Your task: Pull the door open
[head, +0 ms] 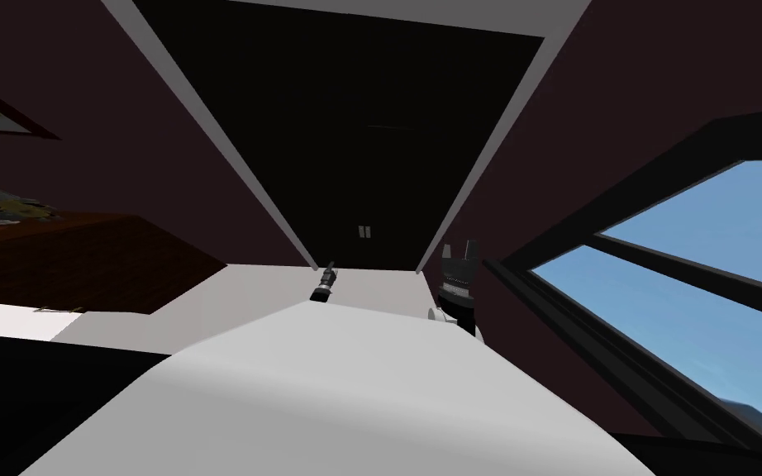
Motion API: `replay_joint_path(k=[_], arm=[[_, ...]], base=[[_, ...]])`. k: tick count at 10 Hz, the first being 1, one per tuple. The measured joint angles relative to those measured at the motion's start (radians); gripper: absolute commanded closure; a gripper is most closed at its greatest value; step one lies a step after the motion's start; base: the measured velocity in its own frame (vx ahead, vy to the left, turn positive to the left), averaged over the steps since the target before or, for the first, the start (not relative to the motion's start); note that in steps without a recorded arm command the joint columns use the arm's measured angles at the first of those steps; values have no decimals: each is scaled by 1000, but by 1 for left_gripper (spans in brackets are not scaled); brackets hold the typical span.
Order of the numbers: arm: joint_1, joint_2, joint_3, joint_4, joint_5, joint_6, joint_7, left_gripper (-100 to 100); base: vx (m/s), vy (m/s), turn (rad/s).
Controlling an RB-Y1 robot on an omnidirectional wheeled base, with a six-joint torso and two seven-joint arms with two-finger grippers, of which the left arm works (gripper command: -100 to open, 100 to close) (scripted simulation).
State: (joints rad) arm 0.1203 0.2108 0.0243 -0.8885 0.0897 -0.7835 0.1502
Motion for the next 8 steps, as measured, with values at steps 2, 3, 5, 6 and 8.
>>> replay_joint_path(k=[2, 3, 5, 6, 8], arm=[[1, 3, 1, 2, 6, -2, -1, -100], [2, 4, 1, 2, 10, -1, -1, -100], [1, 5, 2, 6, 18, -2, -4, -100], [0, 7, 3, 10, 22, -4, -5, -100], [3, 10, 4, 11, 29, -5, -6, -100]], base=[[-207, 72, -34], [-238, 77, -44], [-201, 83, -35], [-197, 54, -40], [-187, 54, -42]])
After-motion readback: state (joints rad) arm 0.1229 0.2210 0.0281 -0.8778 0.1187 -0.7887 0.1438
